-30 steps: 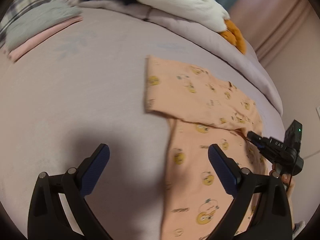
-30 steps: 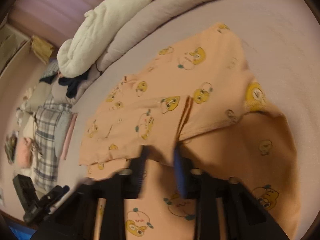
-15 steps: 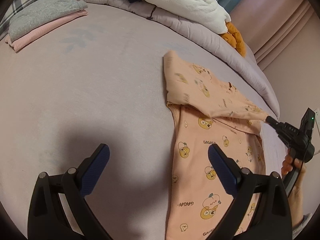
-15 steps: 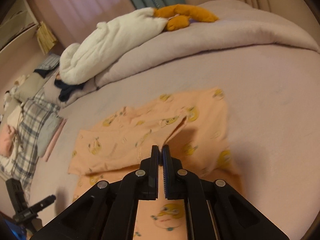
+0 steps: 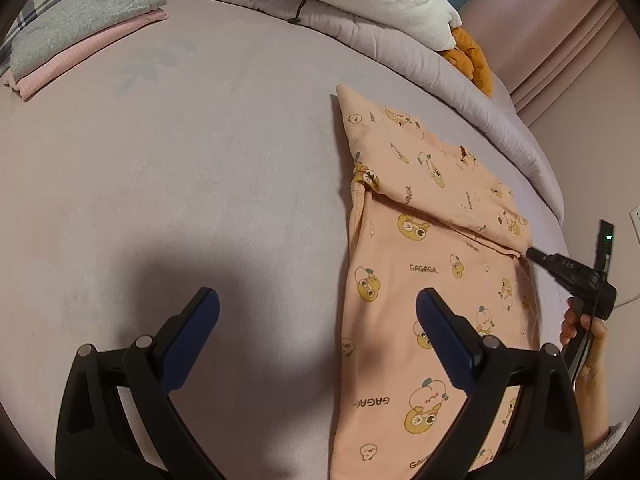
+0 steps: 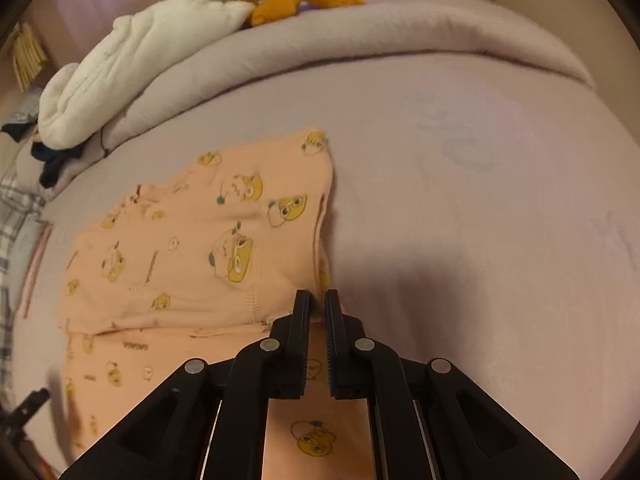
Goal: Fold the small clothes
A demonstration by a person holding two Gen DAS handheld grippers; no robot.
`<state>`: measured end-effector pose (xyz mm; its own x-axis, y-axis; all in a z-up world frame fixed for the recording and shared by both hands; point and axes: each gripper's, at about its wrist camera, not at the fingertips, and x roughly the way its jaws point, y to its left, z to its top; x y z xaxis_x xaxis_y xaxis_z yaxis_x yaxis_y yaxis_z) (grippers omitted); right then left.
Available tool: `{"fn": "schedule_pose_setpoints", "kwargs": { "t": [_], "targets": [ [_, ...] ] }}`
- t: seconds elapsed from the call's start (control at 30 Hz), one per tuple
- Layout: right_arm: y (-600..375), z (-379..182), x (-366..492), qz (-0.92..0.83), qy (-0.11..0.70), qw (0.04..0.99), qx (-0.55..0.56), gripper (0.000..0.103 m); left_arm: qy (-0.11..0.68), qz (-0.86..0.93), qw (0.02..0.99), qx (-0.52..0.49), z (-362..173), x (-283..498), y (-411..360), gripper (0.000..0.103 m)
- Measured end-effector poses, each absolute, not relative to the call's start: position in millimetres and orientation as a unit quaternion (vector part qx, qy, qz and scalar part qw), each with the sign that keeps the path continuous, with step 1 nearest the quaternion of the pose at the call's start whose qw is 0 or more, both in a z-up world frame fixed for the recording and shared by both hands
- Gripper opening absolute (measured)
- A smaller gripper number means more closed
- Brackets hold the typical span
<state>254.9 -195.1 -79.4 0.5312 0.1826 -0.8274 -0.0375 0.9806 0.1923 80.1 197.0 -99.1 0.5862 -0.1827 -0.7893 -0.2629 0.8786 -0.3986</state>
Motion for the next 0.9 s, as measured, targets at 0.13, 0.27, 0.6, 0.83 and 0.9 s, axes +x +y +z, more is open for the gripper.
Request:
{"fn": "schedule_pose_setpoints", "kwargs": {
  "t": [0.13,0.27,0.6,0.83,0.9],
  "targets": [
    [-181.2,-52.8,242.1,0.099,0.415,0.902,0.069,0.005,0.458,0.025,0.853,-0.249,-101.5,80.7,196.7,0.099],
    [-155.6,-65.4,248.7,0.132,0.434,0.891,0.030,0.005,0.458,0.019,0.853,-0.249,-100.7,81.5,192.2,0.099],
    [-150.4,-87.7,245.7,0.121,0.479,0.869,0.032,0.006,0.463,0.007,0.852,-0.246,-103.3,69.0,190.7,0.099],
    [-60.5,-76.9,233.1,0.240,0.452,0.859,0.002,0.006,0.455,-0.012,0.862,-0.224,-93.4,53.6,180.8,0.099],
    [-31.3,-81.1,233.1,0.259,0.445,0.857,-0.003,0.006,0.452,-0.015,0.864,-0.220,-90.8,50.3,180.5,0.099]
  ]
}}
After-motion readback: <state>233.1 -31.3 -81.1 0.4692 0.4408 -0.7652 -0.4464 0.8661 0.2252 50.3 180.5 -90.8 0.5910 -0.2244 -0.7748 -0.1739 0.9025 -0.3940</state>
